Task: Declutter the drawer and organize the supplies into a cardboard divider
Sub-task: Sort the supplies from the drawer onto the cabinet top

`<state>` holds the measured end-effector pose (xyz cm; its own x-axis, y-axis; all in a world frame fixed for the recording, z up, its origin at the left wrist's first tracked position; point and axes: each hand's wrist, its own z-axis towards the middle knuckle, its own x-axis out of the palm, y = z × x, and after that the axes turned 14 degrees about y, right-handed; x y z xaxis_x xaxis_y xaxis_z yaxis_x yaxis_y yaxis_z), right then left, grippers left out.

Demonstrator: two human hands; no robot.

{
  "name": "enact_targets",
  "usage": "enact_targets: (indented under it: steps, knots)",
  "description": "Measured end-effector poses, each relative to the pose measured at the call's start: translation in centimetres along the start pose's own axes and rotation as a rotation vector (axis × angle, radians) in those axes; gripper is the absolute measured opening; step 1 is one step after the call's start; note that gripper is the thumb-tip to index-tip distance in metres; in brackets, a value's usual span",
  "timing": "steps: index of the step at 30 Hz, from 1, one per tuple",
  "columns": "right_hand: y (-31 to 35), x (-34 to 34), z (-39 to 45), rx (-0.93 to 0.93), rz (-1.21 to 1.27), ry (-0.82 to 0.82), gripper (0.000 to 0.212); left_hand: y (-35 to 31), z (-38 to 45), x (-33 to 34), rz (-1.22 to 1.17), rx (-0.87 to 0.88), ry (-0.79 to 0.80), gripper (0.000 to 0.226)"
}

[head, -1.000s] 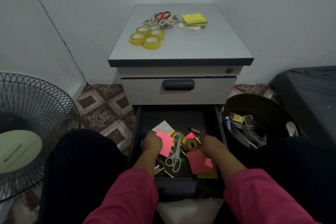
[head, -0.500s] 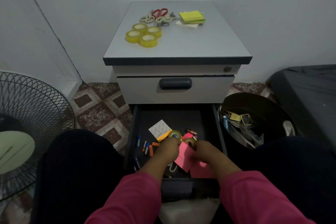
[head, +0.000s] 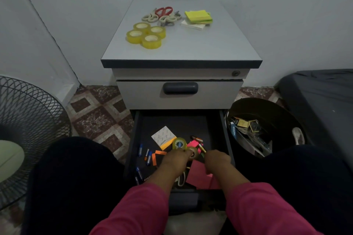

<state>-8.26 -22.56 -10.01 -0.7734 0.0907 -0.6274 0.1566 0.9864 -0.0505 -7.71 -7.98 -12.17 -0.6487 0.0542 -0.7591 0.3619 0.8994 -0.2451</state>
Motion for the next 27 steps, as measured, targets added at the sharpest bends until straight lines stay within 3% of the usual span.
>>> enact_targets:
  steps: [8,11,14,19,22,27]
  knots:
    - [-0.2,-0.3,-0.1,-0.015,-0.036,0.038,0.047,0.8,0.1,0.0,0.076,-0.036,-0.120,0.034]
    - [-0.2,-0.2,0.0,-0.020,-0.047,0.048,0.047,1.1,0.4,0.4,0.085,-0.043,-0.175,0.040]
    - [0.0,-0.1,0.2,-0.015,-0.042,0.055,0.046,1.3,0.4,0.4,0.082,-0.044,-0.129,0.045]
    - [-0.1,-0.2,0.4,-0.011,-0.010,0.043,0.043,1.6,0.2,0.2,-0.030,-0.010,-0.014,0.034]
    - [-0.1,-0.3,0.6,-0.008,0.019,0.052,0.044,1.7,0.4,0.4,-0.115,-0.033,0.057,0.042]
    - [-0.1,-0.4,0.5,-0.015,0.049,0.086,0.044,1.0,0.0,-0.2,-0.294,-0.065,0.069,0.038]
